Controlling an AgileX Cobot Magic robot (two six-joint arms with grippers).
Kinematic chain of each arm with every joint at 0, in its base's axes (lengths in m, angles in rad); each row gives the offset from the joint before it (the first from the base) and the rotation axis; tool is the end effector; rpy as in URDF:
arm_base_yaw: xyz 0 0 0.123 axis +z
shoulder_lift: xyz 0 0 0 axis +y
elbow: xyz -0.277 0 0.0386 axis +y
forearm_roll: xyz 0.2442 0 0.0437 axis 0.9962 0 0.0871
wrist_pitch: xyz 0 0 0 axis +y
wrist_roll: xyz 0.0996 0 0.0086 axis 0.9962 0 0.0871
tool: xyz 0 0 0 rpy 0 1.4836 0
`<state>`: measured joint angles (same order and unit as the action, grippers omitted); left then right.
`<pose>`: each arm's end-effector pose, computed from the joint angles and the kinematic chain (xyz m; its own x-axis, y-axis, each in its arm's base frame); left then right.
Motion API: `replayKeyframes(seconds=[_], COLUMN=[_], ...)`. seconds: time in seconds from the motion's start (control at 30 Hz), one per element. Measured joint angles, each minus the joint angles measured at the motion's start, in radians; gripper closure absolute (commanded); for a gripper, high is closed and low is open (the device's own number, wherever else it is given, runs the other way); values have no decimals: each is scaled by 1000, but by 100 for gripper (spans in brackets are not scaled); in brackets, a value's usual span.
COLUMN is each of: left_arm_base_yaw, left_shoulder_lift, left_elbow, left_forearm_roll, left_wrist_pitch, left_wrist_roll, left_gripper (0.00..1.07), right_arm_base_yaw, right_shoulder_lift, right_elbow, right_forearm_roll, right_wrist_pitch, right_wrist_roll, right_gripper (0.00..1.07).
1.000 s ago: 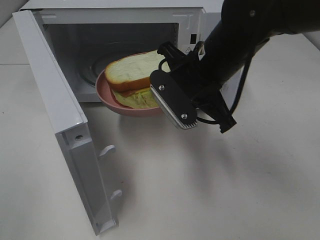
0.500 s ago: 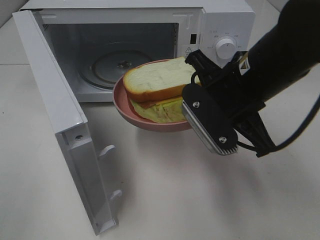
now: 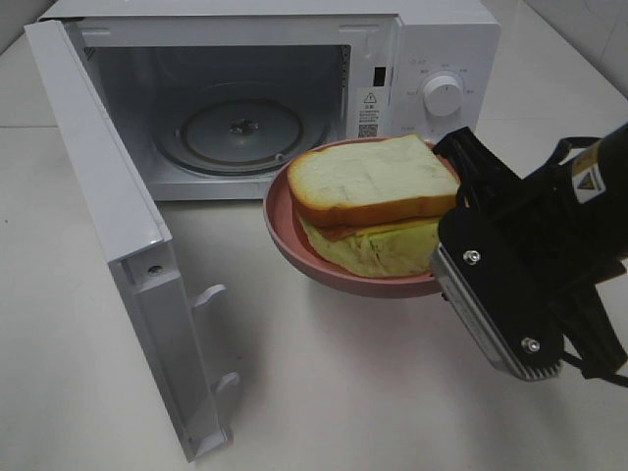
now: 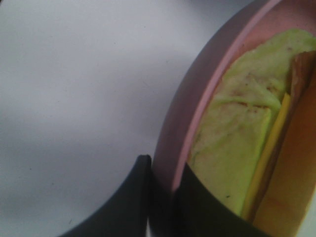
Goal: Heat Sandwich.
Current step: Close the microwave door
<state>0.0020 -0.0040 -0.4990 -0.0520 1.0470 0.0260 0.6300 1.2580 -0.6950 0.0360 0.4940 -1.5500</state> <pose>0.0054 -0.0045 0.2724 -0.4406 -0.0009 -0.8977 0.0384 0.9991 -0.0199 0.1911 0.1415 0.2226 0.5611 -0.8266 -0.0437 -0.6967 -0.4431 -0.5642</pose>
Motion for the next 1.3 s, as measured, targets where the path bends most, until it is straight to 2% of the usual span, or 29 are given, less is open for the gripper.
replayKeyframes(seconds=[0.37, 0.73, 1.3], left_arm_base_yaw=[0, 0, 0], left_shoulder_lift=[0, 0, 0], left_elbow=[0, 0, 0], left_forearm_roll=[0, 0, 0], left_wrist_pitch=[0, 0, 0], left_wrist_roll=[0, 0, 0], left_gripper=[9, 9, 9], right_arm_base_yaw=[0, 0, 0], right_shoulder_lift=[-135, -262, -273], right_elbow=[101, 181, 187], right_forearm_roll=[-36, -215, -472], right_wrist_pitch=[0, 45, 139], right_wrist_roll=[122, 379, 838], right_gripper=[107, 107, 107])
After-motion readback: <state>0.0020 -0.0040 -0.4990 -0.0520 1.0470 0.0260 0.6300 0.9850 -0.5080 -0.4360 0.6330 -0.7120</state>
